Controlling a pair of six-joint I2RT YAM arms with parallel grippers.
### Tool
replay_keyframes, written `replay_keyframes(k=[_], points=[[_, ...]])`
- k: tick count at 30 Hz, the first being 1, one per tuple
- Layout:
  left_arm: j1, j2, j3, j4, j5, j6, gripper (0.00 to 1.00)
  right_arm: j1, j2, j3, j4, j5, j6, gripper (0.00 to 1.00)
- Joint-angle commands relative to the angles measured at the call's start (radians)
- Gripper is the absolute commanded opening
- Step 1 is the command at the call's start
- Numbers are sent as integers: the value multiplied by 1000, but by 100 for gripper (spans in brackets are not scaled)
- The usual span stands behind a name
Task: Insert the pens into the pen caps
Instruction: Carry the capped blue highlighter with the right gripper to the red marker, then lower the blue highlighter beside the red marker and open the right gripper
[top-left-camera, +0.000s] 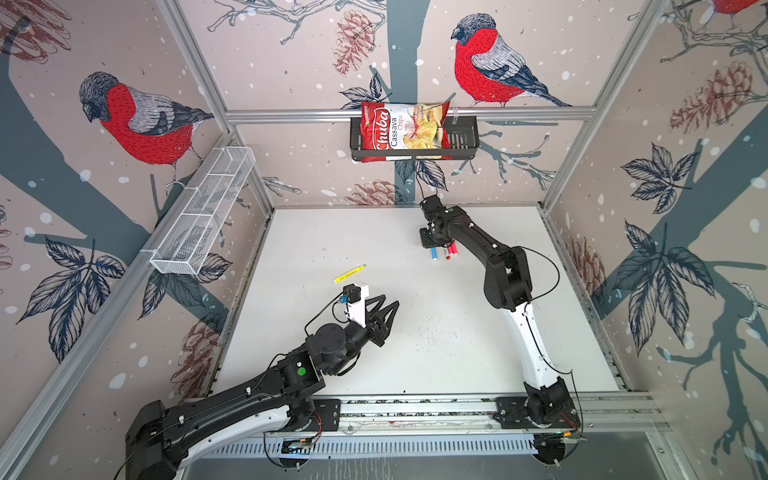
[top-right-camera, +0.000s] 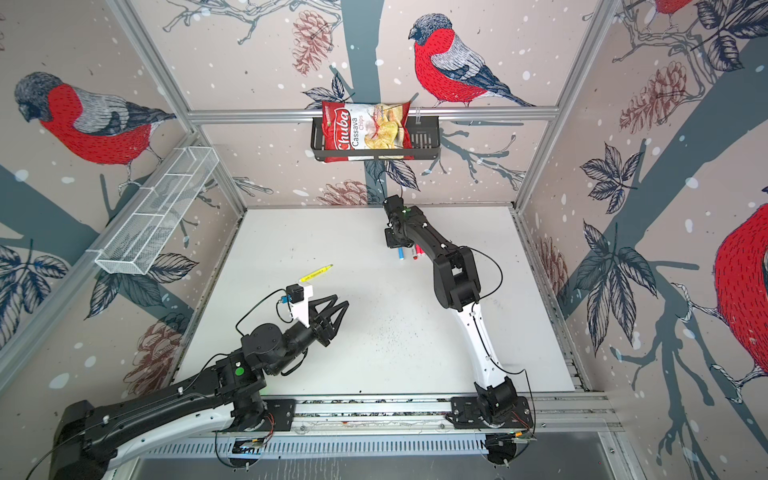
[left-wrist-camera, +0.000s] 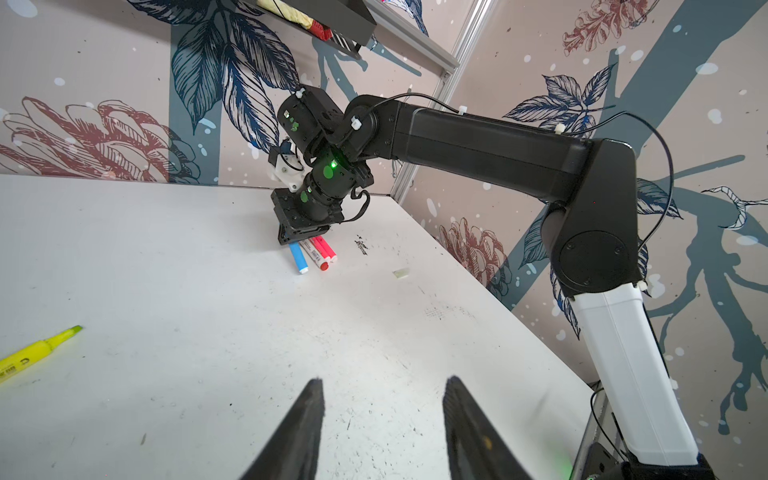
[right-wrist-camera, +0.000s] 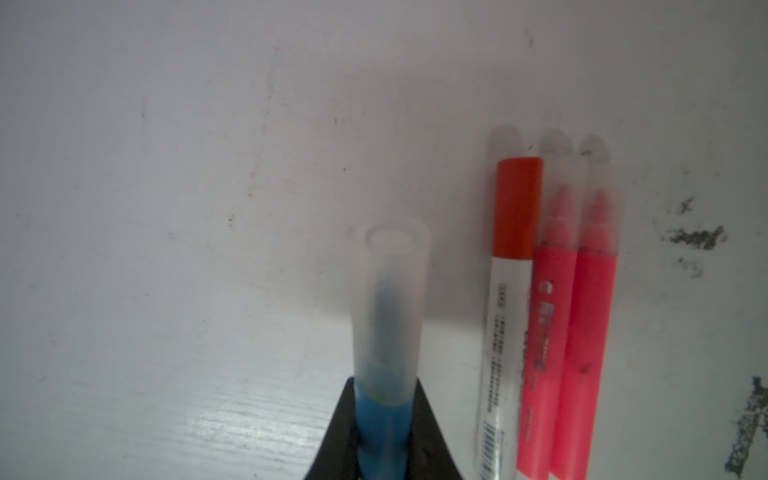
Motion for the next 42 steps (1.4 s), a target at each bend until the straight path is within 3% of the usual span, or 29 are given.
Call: replay_keyframes(k=[1,15,22,29,31,35,42], points=[[2,1,9,30,7,0,48,-4,8,0,-9,42,-32,17],[1,16,29,26,10,3,48,-4,24,1,-14,137,-56,20],[1,23,40,22,12,11,48,2,13,2,-16,184,-57,34],[2,22,51,11,8,21,48,29,-42,-18,-5,217,-59,34],[1,19,51,7,4,22,48,40,-66,-38,14,190,-65,33],[1,13,52,2,2,24,48,45,-95,-87,61,31,-72,33],[1,-5,50,-14,-4,25,48,50,-33,-76,58,-41,-40,33]])
